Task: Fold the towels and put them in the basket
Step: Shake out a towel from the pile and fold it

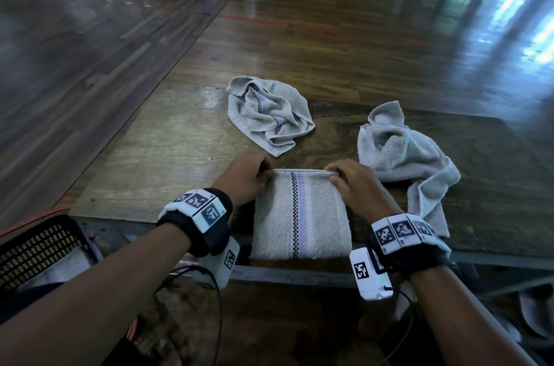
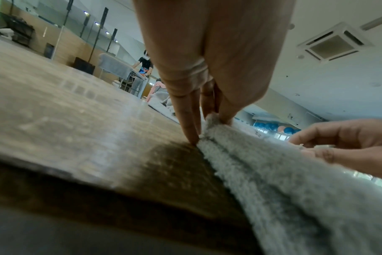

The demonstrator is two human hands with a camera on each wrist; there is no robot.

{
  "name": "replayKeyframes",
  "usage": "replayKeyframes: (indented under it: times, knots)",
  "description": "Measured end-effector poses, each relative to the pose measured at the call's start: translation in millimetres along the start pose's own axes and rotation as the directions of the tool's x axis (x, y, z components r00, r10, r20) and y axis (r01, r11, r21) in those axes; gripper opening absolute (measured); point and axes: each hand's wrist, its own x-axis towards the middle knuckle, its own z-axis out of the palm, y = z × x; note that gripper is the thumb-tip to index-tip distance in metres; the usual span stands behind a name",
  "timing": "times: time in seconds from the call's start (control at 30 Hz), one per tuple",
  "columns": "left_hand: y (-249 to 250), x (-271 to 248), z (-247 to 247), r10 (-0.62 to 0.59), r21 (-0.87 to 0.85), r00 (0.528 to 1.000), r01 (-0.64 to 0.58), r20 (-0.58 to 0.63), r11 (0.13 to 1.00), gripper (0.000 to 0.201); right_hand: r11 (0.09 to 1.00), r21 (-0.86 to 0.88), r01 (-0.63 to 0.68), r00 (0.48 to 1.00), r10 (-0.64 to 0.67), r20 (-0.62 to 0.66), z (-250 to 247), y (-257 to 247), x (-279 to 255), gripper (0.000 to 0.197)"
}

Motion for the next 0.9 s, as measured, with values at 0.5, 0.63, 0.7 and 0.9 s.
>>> replayKeyframes:
  times: [0.5,0.63,0.7,0.9]
  knots:
    - [-4.7,-4.2,6.7,-0.085,0.089,0.996,0.082,0.030,0.993,0.011,0.985,-0.170,-0.027,0.999,0.032,0.026,-3.6,-10.0,-2.9,0.014]
    - [-10.0,-5.7,9.9,-0.104,0.190,0.995,0.100,0.010,0.977,0.008,0.977,-0.214,-0.021,0.999,0.030,0.038,-2.2,-12.6,-2.7,0.008]
    - [-10.8,-6.7,12.2,0.022,0.281,1.000,-0.017,-0.013,0.960,0.019,0.967,-0.253,0.002,0.999,0.010,0.044,-1.6,-13.7,-2.1,0.007]
    - [-7.4,-7.1,16.6,0.135,0.260,0.991,-0.131,0.003,0.957,0.024,0.923,-0.353,0.156,0.986,-0.169,-0.006,-3.1,-20.3,-1.4,0.004]
